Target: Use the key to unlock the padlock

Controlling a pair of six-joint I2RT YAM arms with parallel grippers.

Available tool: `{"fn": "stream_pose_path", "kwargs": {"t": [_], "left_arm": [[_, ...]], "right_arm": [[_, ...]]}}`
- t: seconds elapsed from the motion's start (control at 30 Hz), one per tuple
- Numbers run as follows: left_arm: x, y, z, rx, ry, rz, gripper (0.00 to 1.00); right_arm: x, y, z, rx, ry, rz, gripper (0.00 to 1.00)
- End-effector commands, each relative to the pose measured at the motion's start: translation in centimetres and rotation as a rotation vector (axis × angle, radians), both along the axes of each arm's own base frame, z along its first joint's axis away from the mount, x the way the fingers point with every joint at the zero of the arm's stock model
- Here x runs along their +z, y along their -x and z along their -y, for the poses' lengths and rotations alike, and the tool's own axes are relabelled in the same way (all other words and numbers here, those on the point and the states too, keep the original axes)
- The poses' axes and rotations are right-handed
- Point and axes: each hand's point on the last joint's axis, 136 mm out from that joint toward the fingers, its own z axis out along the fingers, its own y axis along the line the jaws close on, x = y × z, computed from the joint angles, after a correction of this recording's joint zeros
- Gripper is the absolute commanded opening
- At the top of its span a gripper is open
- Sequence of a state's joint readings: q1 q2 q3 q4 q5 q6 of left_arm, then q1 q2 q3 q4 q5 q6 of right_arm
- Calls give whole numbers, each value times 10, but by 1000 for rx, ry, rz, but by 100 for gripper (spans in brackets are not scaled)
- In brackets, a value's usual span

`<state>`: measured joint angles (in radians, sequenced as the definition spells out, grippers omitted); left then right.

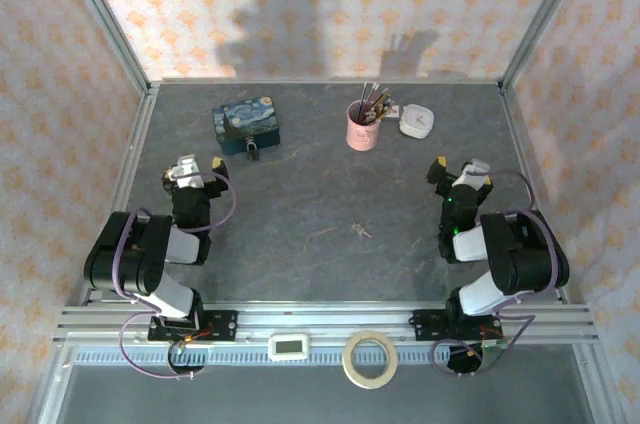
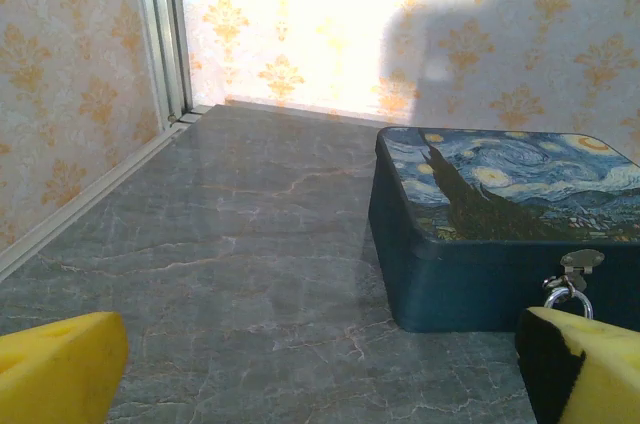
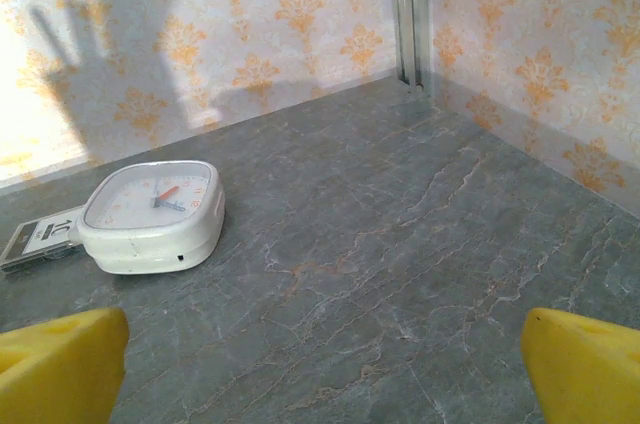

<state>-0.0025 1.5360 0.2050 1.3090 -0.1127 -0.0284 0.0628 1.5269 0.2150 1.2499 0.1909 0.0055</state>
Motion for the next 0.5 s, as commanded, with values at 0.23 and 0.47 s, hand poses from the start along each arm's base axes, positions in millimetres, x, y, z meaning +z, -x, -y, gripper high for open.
{"fn": "stream_pose_path", "kwargs": {"t": [0.23,0.47], "left_arm": [[7,-2,1,0,2,28,99],[7,-2,1,-5,4,26,99]], "right_arm": [[6,0,-2,10,8,22,100],[6,-1,-2,10,8,20,100]]}}
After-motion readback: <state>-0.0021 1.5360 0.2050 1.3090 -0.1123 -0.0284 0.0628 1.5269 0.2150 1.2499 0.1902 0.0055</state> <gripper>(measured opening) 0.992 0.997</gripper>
